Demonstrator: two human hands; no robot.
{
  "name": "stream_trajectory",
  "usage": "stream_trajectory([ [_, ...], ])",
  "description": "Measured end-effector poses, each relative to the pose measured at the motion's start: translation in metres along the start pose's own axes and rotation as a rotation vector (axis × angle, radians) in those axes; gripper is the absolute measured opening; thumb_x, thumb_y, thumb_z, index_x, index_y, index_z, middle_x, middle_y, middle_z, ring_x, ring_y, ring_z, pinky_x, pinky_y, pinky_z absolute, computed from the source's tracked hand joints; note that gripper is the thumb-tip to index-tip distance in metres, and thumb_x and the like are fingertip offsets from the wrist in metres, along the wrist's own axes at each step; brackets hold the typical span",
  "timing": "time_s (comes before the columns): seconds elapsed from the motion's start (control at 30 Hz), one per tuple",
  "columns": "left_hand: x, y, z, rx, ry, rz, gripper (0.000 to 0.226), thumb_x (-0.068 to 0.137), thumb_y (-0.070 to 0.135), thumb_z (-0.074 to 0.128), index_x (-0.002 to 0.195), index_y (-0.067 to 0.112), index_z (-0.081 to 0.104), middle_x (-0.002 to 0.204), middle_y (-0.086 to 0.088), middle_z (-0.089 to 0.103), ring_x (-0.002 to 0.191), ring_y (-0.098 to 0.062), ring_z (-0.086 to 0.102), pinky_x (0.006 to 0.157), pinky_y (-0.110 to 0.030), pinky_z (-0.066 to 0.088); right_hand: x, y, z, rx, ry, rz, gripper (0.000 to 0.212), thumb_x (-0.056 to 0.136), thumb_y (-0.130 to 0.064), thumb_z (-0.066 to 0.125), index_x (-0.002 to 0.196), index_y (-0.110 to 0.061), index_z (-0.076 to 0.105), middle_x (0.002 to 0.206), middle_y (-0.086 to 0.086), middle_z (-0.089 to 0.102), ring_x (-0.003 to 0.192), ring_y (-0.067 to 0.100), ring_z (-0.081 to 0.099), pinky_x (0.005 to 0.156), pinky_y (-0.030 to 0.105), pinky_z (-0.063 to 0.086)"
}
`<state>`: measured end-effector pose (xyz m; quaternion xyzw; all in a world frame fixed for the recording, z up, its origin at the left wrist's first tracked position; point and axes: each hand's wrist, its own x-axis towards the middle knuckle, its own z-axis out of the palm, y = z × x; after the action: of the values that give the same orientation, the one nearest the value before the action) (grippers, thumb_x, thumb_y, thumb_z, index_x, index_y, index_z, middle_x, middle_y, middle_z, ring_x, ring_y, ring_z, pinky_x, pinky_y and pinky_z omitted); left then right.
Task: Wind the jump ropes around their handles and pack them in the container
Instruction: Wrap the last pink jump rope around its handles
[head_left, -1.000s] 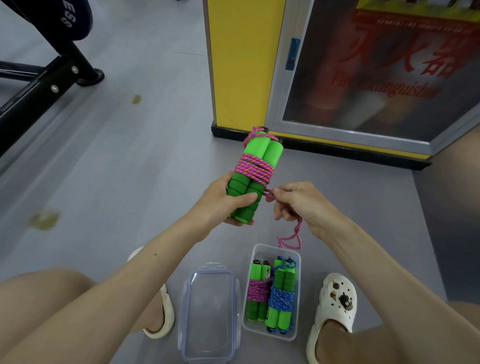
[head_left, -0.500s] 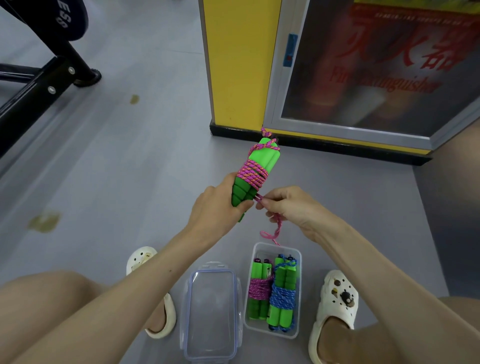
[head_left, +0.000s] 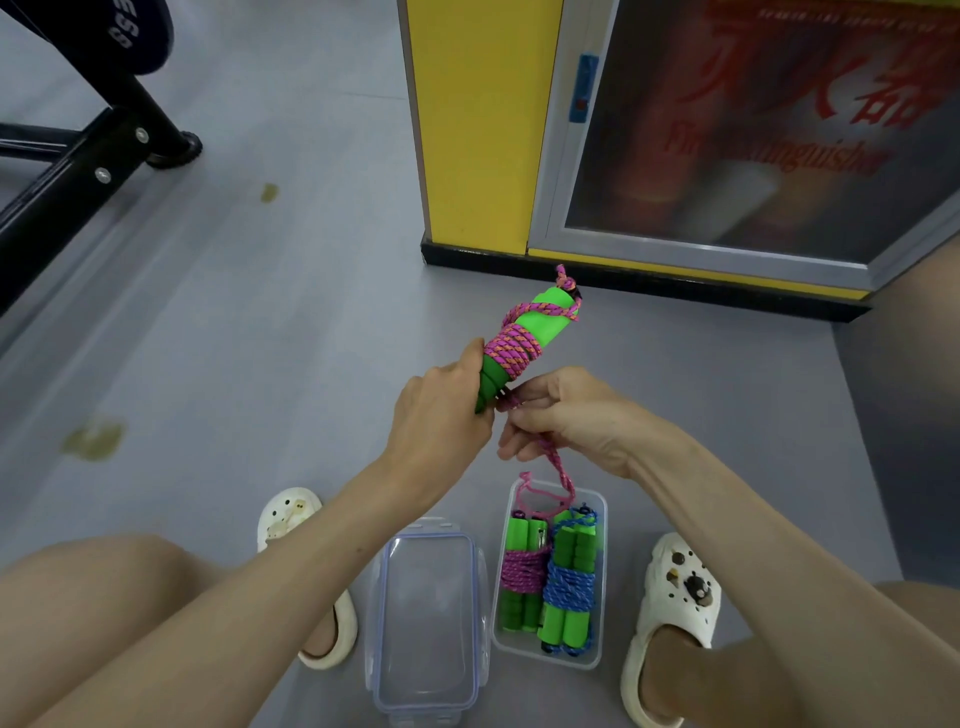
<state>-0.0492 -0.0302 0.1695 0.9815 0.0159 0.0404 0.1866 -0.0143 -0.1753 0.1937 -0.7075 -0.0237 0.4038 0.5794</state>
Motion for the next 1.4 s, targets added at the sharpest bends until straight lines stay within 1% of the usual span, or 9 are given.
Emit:
stream_trajectory([
  [0.2, -0.005, 0.002, -0.002, 0.181, -0.034, -0.031, 0.055, 0.093, 0.015, 0.051, 0.144, 0.013, 0.030, 0.110, -0.008, 0.066, 0.090, -0.033, 0.062, 0.064, -0.031, 0.033, 0.004, 0.001, -0.001, 0.039, 0.043, 0.031, 0.015, 0.092, 0.003, 0.050, 0.099, 0.004, 0.064, 0.073, 0.012, 0.069, 0.056, 0.012, 0.063, 0.062, 0.021, 0.054],
  [0.47, -0.008, 0.012, -0.005, 0.434, -0.029, -0.004, 0.068, 0.092, 0.012, 0.051, 0.148, 0.001, 0.015, 0.142, -0.009, 0.045, 0.099, -0.027, 0.064, 0.063, -0.030, 0.034, 0.004, -0.001, 0.012, 0.229, 0.025, 0.004, 0.024, 0.099, 0.001, 0.037, 0.088, 0.002, 0.058, 0.070, 0.013, 0.060, 0.046, 0.011, 0.050, 0.042, 0.018, 0.045],
  [0.63, -0.009, 0.013, 0.000, 0.544, -0.045, -0.048, 0.084, 0.054, 0.034, 0.082, 0.126, -0.001, 0.058, 0.104, -0.009, 0.070, 0.057, -0.014, 0.065, 0.040, -0.021, 0.029, 0.010, 0.002, 0.015, 0.241, 0.098, 0.010, 0.034, 0.094, -0.028, 0.055, 0.071, -0.004, 0.056, 0.062, 0.007, 0.056, 0.041, 0.006, 0.030, 0.035, 0.016, 0.019],
  [0.77, -0.006, 0.011, 0.010, 0.432, 0.053, 0.057, 0.085, 0.041, 0.016, 0.089, 0.118, -0.008, 0.062, 0.100, -0.024, 0.070, 0.069, -0.026, 0.071, 0.038, -0.023, 0.044, 0.015, 0.005, 0.016, 0.238, 0.273, 0.028, 0.045, 0.087, -0.045, 0.061, 0.064, -0.007, 0.055, 0.056, 0.005, 0.052, 0.042, 0.009, 0.029, 0.035, 0.018, 0.021],
  [0.9, -0.008, 0.008, 0.014, 0.286, 0.087, 0.159, 0.081, 0.057, 0.019, 0.084, 0.128, -0.005, 0.054, 0.116, -0.028, 0.063, 0.088, -0.033, 0.070, 0.047, -0.029, 0.051, 0.015, 0.006, 0.012, 0.201, 0.352, 0.008, 0.042, 0.092, -0.041, 0.056, 0.067, -0.008, 0.056, 0.059, 0.006, 0.052, 0.044, 0.010, 0.034, 0.042, 0.020, 0.027],
  [1.03, -0.004, 0.008, 0.001, -0.071, -0.076, 0.062, 0.065, 0.086, 0.033, 0.056, 0.146, 0.020, 0.034, 0.147, -0.006, 0.042, 0.123, -0.024, 0.050, 0.084, -0.040, 0.050, 0.015, 0.008, 0.002, 0.176, 0.369, -0.008, 0.040, 0.095, -0.036, 0.052, 0.069, -0.007, 0.056, 0.063, 0.009, 0.050, 0.045, 0.011, 0.034, 0.046, 0.023, 0.027],
  [1.17, 0.005, 0.004, -0.011, -0.657, -0.156, -0.289, 0.040, 0.091, 0.031, 0.050, 0.130, 0.024, 0.052, 0.121, -0.001, 0.061, 0.100, -0.016, 0.059, 0.084, -0.033, 0.050, 0.011, 0.009, -0.005, 0.129, 0.285, -0.027, 0.038, 0.097, -0.034, 0.049, 0.072, -0.007, 0.056, 0.063, 0.007, 0.051, 0.044, 0.008, 0.032, 0.046, 0.021, 0.027],
  [1.27, 0.007, -0.003, -0.015, -1.044, -0.410, -0.576, 0.042, 0.092, 0.038, 0.059, 0.126, 0.014, 0.056, 0.113, -0.008, 0.068, 0.098, -0.023, 0.066, 0.080, -0.038, 0.055, 0.009, 0.008, -0.005, 0.152, 0.185, -0.048, 0.036, 0.097, -0.034, 0.047, 0.075, -0.007, 0.055, 0.060, 0.005, 0.053, 0.040, 0.006, 0.033, 0.043, 0.019, 0.029],
  [1.4, 0.005, -0.005, -0.021, -1.309, -0.555, -0.574, 0.037, 0.089, 0.035, 0.062, 0.117, 0.010, 0.059, 0.105, -0.011, 0.072, 0.094, -0.027, 0.071, 0.077, -0.036, 0.057, 0.006, 0.004, -0.005, 0.182, 0.116, -0.052, 0.035, 0.096, -0.036, 0.048, 0.077, -0.008, 0.056, 0.057, 0.003, 0.053, 0.040, 0.007, 0.034, 0.045, 0.019, 0.031],
])
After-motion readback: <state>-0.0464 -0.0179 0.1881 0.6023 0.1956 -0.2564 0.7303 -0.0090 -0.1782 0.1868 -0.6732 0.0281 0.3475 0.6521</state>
